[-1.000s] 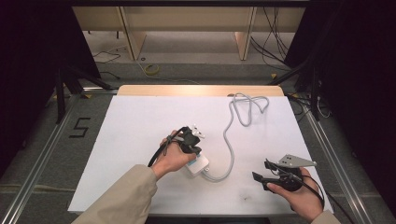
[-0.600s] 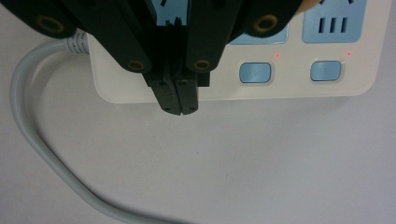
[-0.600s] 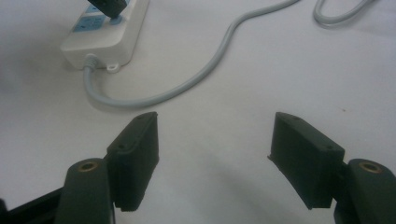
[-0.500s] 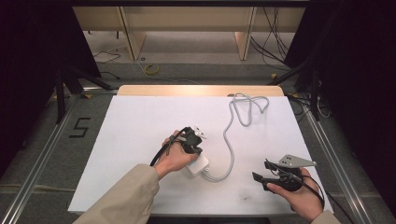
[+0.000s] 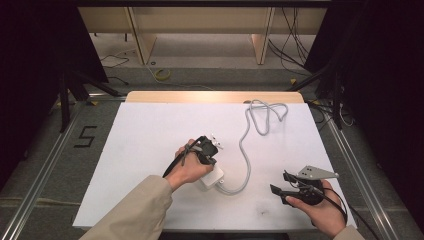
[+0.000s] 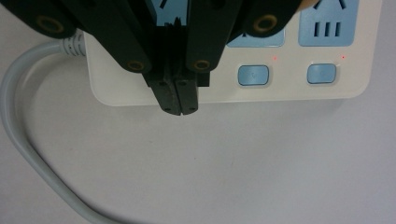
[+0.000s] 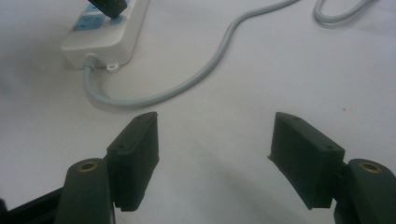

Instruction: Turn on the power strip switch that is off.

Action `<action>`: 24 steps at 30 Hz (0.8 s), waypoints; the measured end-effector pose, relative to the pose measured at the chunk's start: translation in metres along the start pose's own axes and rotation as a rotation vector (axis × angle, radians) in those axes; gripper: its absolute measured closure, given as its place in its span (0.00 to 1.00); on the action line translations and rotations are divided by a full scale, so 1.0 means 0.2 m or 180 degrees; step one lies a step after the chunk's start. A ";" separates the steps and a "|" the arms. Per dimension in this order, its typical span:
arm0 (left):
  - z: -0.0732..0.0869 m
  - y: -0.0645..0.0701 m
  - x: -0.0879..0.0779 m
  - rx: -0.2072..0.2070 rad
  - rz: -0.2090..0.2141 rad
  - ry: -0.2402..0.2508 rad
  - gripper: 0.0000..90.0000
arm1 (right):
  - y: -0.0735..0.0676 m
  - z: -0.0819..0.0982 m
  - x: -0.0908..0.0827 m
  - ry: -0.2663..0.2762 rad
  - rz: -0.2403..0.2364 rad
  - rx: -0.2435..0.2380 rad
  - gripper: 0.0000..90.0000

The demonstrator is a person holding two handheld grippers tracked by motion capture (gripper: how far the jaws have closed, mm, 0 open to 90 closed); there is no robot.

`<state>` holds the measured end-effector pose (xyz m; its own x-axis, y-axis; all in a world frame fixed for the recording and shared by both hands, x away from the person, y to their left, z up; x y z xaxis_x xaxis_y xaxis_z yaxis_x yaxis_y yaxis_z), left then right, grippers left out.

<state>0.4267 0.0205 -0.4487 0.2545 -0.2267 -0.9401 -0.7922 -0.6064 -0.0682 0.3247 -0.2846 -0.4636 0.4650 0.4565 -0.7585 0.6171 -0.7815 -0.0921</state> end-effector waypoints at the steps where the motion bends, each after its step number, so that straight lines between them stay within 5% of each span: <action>1: 0.00 0.00 0.00 -0.0011 -0.0002 0.0004 1.00 | 0.00 0.00 0.00 -0.0001 0.0000 0.0000 0.36; 24: -0.02 0.01 0.00 0.0063 -0.0089 -0.0152 1.00 | 0.00 0.00 0.00 0.0001 -0.0019 -0.0005 0.36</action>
<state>0.4269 0.0162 -0.4484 0.2504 -0.1730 -0.9526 -0.7961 -0.5967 -0.1009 0.3246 -0.2835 -0.4636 0.4615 0.4613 -0.7578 0.6208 -0.7781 -0.0955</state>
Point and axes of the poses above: each handheld gripper's, and its own axes: x roughly forward along the jaws, z roughly out of its underside, y roughly to its right, the point moved 1 cm from there along x, roughly forward along the jaws, and after that the axes turned 12 degrees about -y, right-handed, at the moved point
